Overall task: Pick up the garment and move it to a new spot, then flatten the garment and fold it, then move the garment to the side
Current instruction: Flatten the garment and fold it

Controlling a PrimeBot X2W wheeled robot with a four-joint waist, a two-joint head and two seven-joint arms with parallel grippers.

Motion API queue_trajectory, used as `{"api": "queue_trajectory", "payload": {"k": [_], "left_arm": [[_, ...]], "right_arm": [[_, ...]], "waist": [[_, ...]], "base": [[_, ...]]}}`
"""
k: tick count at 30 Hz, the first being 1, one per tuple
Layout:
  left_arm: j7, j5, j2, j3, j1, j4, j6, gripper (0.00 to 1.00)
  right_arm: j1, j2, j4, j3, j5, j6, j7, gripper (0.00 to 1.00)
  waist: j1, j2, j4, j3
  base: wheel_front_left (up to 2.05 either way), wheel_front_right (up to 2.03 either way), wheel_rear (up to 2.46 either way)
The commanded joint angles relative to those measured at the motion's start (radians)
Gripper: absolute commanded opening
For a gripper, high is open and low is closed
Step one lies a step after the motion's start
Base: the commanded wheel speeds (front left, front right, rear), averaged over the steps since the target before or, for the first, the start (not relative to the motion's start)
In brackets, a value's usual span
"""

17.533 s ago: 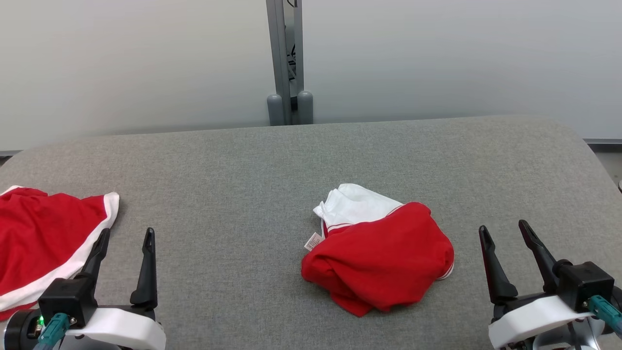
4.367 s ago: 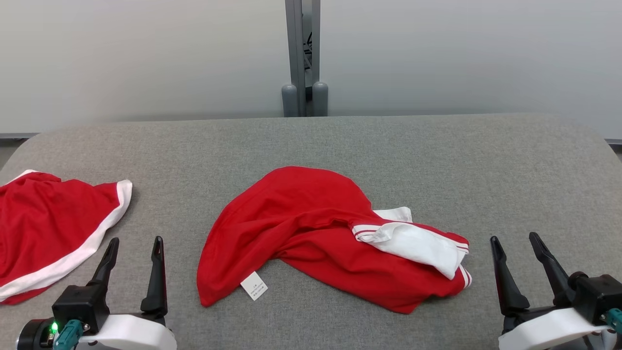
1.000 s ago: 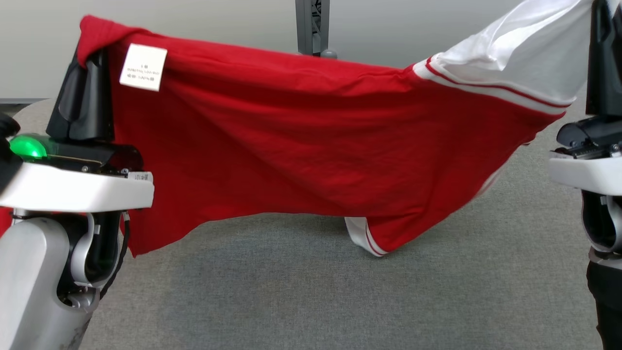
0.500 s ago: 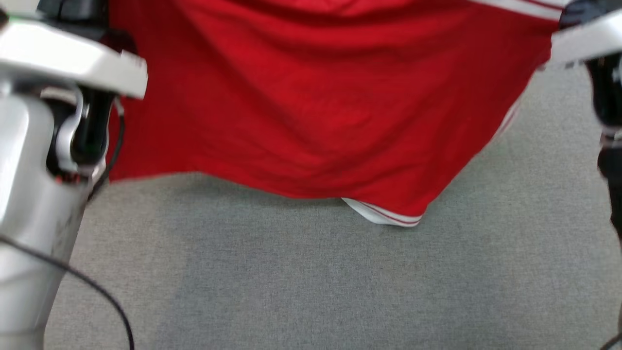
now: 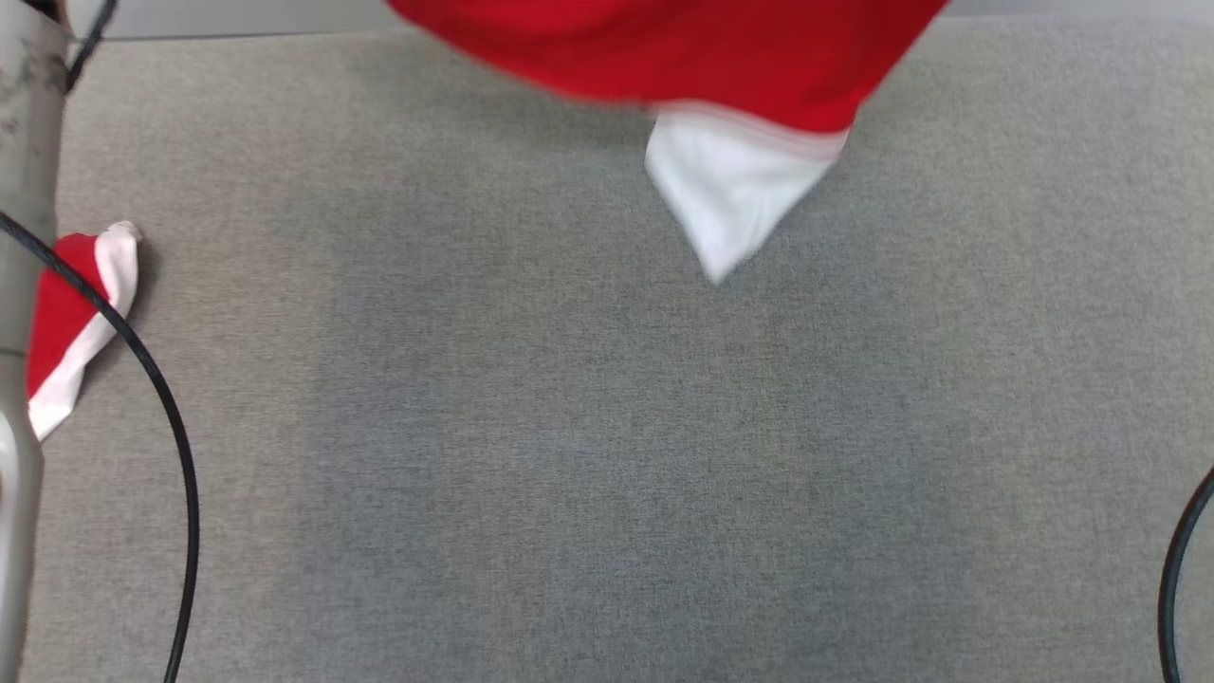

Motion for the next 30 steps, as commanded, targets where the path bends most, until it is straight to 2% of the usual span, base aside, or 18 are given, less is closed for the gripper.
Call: {"api": "queue_trajectory", "payload": {"k": [1, 7, 12, 17, 21, 25, 30], "left_arm": [[-0.017, -0.003, -0.003, 0.004, -0.04, 0.045, -0.012, 0.0], [-0.081, -0.016, -0.023, 0.021, -0.167, 0.179, -0.045, 0.0], [-0.122, -0.036, -0.052, 0.019, -0.15, 0.235, -0.084, 0.0], [-0.142, -0.069, -0.09, 0.035, -0.014, 0.26, -0.097, 0.0], [-0.144, -0.049, -0.115, 0.076, 0.127, 0.206, -0.096, 0.0], [-0.144, -0.039, -0.141, 0.177, 0.279, 0.123, -0.072, 0.0], [-0.144, -0.003, -0.185, 0.335, 0.475, -0.032, -0.064, 0.0]], "right_arm": [[-0.047, 0.015, 0.044, -0.024, 0.008, 0.0, -0.043, 0.0], [-0.201, 0.06, 0.18, -0.063, -0.032, 0.0, -0.116, 0.0], [-0.182, 0.077, 0.201, -0.012, -0.009, 0.0, -0.128, 0.0], [-0.03, 0.07, 0.172, 0.048, 0.082, 0.0, -0.131, 0.0], [0.135, 0.057, 0.132, 0.065, 0.185, 0.0, -0.131, 0.0], [0.305, 0.041, 0.072, 0.054, 0.277, 0.0, -0.131, 0.0], [0.511, 0.013, -0.039, 0.013, 0.347, 0.0, -0.131, 0.0]], "waist": [[0.0, 0.0, -0.013, 0.018], [0.0, 0.0, -0.013, 0.065], [0.0, 0.0, 0.001, 0.118], [0.0, 0.0, 0.018, 0.149], [0.0, 0.0, 0.028, 0.152], [0.0, 0.0, 0.034, 0.139], [0.0, 0.0, 0.052, 0.11]], "base": [[0.0, 0.0, 0.0], [0.0, 0.0, 0.0], [0.0, 0.0, 0.0], [0.0, 0.0, 0.0], [0.0, 0.0, 0.0], [0.0, 0.0, 0.0], [0.0, 0.0, 0.0]]}}
